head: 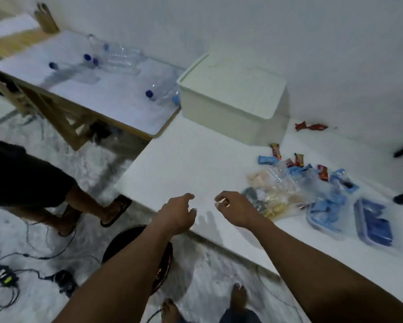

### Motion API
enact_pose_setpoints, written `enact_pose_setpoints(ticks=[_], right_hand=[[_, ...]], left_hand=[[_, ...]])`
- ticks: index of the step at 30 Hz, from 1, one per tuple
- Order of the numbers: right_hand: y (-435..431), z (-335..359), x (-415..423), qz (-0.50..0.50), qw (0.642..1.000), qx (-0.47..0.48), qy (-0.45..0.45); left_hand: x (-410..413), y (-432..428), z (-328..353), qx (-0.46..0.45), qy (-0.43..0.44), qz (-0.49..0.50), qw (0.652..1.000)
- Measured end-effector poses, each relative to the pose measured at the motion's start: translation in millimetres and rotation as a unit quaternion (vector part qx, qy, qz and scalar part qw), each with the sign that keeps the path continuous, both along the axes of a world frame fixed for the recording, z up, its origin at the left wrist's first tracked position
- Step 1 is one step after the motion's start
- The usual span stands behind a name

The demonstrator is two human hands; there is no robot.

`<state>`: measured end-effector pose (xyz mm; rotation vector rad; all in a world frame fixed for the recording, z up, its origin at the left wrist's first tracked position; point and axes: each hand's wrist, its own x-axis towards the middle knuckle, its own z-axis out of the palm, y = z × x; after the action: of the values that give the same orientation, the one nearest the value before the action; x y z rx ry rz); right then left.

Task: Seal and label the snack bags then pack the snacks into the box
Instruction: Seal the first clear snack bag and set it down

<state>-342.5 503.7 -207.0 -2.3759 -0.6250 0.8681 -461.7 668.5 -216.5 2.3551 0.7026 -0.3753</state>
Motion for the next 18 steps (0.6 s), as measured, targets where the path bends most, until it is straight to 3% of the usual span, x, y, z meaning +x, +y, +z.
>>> enact_pose_setpoints(ticks=[10,18], right_hand=[[-151.3,5.6,116.6,-0.133,0.988,0.002,-0.081],[-186.9,-8.8,159.5,-0.149,0.987,-0.001,-0.053]], left_hand=[[141.4,-122.7,29.3,0.023,-0.038,-0.108,0.993],[183.5,-147.8,19.0,0.033,0.002,-0.11,0.993]])
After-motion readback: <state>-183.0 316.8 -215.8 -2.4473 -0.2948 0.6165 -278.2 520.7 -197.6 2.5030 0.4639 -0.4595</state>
